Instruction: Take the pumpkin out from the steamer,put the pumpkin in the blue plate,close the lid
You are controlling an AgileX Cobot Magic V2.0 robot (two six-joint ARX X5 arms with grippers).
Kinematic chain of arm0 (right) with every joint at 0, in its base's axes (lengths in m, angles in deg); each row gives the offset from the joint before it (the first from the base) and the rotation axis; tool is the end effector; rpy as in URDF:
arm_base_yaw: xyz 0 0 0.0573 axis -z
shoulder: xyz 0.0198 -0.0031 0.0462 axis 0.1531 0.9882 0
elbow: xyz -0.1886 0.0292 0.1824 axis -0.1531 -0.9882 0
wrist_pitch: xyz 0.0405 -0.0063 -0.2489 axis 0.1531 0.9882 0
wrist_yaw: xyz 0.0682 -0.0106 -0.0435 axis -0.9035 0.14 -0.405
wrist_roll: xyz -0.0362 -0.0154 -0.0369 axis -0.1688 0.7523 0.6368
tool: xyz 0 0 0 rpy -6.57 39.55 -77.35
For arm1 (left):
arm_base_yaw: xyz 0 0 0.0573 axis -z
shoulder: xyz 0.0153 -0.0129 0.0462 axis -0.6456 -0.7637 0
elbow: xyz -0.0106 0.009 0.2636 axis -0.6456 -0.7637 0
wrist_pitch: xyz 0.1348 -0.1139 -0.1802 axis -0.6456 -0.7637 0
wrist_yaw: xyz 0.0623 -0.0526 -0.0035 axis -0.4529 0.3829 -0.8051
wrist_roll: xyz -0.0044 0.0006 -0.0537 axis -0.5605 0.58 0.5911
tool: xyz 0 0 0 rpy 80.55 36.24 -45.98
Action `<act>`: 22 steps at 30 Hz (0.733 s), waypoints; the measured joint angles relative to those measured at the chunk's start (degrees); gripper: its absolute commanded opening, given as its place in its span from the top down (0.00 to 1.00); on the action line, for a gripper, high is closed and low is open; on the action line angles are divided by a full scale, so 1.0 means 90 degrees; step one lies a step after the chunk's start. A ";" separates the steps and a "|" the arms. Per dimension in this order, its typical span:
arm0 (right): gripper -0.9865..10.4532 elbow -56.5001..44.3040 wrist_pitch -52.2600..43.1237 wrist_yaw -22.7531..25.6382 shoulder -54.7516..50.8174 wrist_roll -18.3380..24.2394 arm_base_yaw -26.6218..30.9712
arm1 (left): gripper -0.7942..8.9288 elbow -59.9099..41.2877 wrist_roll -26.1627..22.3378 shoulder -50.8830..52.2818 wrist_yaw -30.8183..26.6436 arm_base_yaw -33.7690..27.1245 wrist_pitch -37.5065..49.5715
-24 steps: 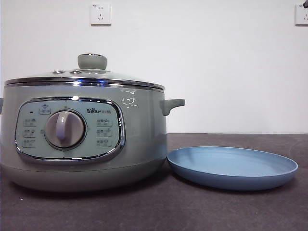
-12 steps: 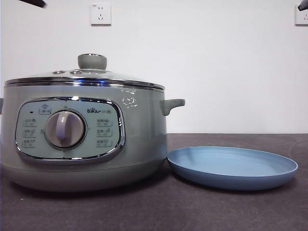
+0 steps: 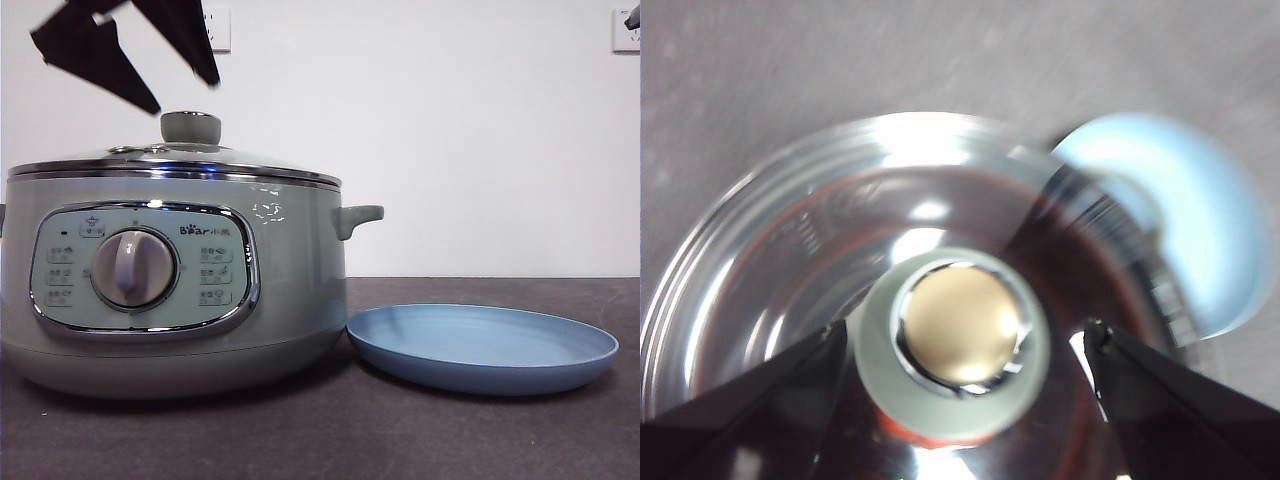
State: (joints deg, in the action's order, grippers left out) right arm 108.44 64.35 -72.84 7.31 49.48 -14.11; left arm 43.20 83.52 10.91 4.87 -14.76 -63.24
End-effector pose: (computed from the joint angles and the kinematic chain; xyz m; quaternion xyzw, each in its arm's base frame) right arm 0.1698 0.0289 0.3511 0.0660 0.2539 0.2640 0.9282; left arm 0.2449 -0.1217 0.3284 0.0570 0.3819 -0.2786 0.8793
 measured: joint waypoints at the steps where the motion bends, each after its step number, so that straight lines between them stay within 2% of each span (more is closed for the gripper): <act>1: 0.39 0.0000 0.0000 0.0000 0.0000 0.0000 0.0000 | 0.50 0.0000 -0.0012 -0.0100 -0.0126 0.0046 0.0000; 9: 0.39 -0.0002 0.0000 0.0000 0.0000 0.0000 0.0000 | 0.51 0.0000 -0.0153 -0.0532 -0.0231 0.0155 0.0189; 10: 0.39 0.0000 0.0000 0.0000 0.0000 0.0000 0.0000 | 0.53 0.0000 -0.0168 -0.0542 -0.0231 0.0155 0.0211; 15: 0.39 0.0000 0.0002 0.0000 0.0000 0.0000 0.0000 | 0.94 0.0000 -0.0250 -0.0539 -0.0231 0.0194 0.0272; 22: 0.39 0.0000 0.0027 0.0002 0.0000 -0.0002 0.0000 | 0.93 0.0000 -0.0430 -0.0534 -0.0253 0.0199 0.0277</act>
State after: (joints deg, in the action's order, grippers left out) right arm 108.44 64.59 -72.82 7.31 49.46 -14.11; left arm 43.20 79.65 6.10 2.60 -12.97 -60.74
